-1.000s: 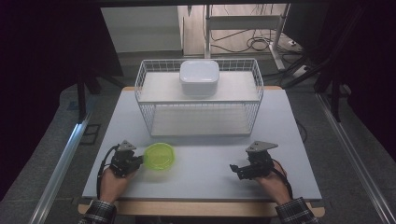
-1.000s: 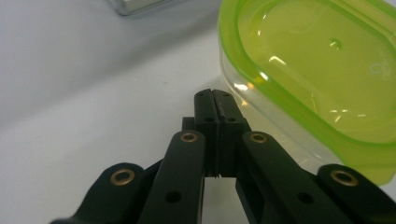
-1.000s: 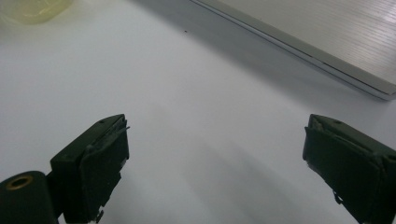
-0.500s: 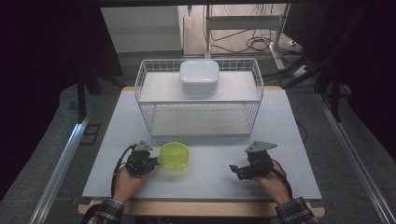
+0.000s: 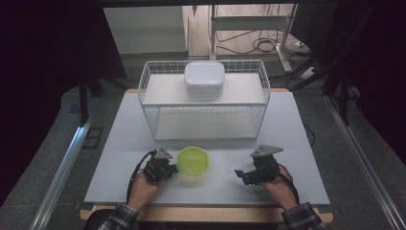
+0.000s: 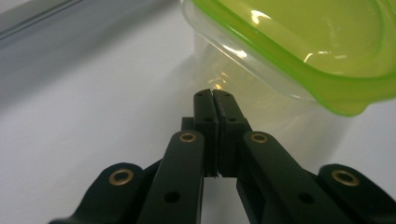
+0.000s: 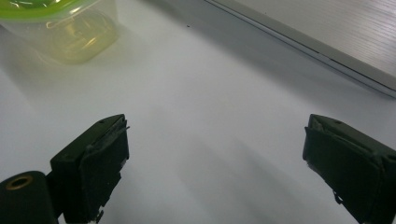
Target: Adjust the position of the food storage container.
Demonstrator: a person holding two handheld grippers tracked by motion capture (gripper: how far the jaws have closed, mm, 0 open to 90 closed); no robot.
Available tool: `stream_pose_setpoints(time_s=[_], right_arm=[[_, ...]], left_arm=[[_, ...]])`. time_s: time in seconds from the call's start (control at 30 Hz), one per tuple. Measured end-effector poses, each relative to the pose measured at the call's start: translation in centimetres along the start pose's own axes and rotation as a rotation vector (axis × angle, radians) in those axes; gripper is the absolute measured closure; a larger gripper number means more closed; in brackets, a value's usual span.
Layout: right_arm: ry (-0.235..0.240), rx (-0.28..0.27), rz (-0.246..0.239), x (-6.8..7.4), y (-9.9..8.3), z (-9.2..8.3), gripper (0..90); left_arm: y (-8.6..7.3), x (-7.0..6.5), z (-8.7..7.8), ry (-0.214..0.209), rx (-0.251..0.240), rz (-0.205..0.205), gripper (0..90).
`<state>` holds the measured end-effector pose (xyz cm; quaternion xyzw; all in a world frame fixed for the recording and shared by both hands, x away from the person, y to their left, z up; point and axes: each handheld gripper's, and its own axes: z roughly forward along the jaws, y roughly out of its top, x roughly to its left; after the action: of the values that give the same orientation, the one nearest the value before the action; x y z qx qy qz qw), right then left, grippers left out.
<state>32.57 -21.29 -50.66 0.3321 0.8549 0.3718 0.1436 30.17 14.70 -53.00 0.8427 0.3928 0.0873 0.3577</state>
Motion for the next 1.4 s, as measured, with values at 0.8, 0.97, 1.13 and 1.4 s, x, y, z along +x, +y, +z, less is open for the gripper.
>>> stream_pose_setpoints(time_s=[0.8, 0.97, 1.13, 1.4], right_arm=[[0.018, 0.011, 0.004, 0.2, -0.1, 0.4, 7.4], [0.023, 0.010, 0.007, 0.2, -0.2, 0.4, 7.4], [0.027, 0.006, 0.011, 0.1, -0.2, 0.3, 7.4], [0.028, -0.002, 0.012, 0.1, -0.2, 0.3, 7.0]], left_arm=[[0.2, -1.6, -0.3, 0.014, -0.035, 0.034, 64.2], [-0.3, -1.4, -0.9, 0.025, -0.052, 0.028, 49.5], [-0.8, -1.1, -1.8, 0.052, -0.086, 0.028, 37.8], [-1.5, -0.9, -2.8, 0.060, -0.119, 0.033, 23.5]])
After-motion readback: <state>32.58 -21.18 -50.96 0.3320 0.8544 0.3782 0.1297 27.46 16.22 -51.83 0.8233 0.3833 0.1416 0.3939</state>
